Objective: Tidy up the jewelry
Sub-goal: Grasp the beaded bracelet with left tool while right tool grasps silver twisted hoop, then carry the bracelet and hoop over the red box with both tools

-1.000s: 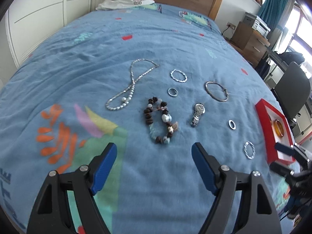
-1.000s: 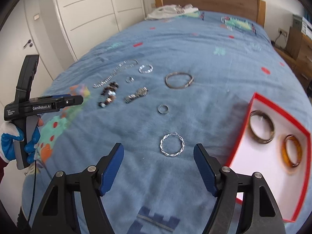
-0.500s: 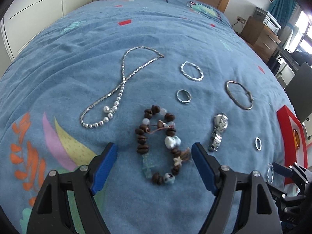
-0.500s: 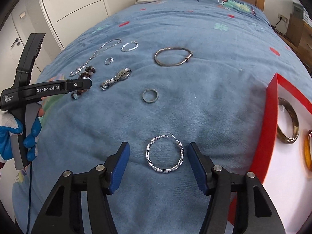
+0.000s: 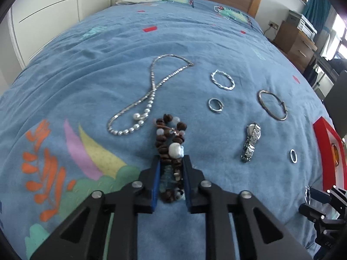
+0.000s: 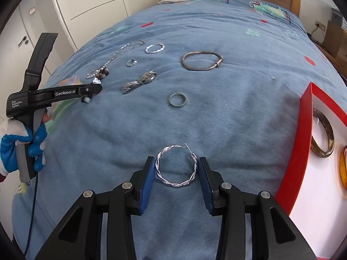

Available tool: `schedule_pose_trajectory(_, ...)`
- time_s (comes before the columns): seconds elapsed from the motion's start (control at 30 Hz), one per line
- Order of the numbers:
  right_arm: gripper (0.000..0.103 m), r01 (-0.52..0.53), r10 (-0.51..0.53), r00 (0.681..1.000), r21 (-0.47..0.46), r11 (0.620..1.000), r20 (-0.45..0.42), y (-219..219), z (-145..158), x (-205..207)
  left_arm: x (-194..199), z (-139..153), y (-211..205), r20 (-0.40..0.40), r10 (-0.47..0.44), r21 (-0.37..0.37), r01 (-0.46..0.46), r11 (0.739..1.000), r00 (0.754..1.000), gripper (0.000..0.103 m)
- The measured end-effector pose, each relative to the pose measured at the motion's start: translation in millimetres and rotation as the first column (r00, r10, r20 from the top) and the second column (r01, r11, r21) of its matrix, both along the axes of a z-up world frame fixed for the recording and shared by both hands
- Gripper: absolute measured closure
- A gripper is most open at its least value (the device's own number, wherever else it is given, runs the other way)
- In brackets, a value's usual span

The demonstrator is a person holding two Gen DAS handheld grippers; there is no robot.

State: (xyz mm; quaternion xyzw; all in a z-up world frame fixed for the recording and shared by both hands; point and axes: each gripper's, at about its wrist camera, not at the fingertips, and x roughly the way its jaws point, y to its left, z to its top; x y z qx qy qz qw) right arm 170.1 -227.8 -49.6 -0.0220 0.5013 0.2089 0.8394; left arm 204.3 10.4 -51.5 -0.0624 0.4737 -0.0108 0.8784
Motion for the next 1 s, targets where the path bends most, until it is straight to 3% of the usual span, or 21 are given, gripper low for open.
schedule_pose_trajectory(0.53, 0.064, 0.015, -0.017, 0.991, 0.014, 1.000, 0.131, -15.1, 66.2, -42.3, -65.2, 64.6, -11.6, 0.094, -0.043, 0.039, 0.039, 0.998, 0.995, 0.091)
schedule_pose_trajectory(0.8, 0.064, 0.073, -0.071, 0.977, -0.001, 0.997, 0.200, -68.8, 103.9, -69.1, -94.1, 108.5, -57.1, 0.166, -0.134, 0.035, 0.130, 0.991, 0.977, 0.091)
schedule_pose_trajectory(1.0, 0.064, 0.133, -0.127, 0.961, -0.007, 0.991, 0.246, -116.4, 127.9, -86.7, -105.1, 144.5, -109.3, 0.223, -0.228, 0.017, 0.230, 0.973, 0.948, 0.091)
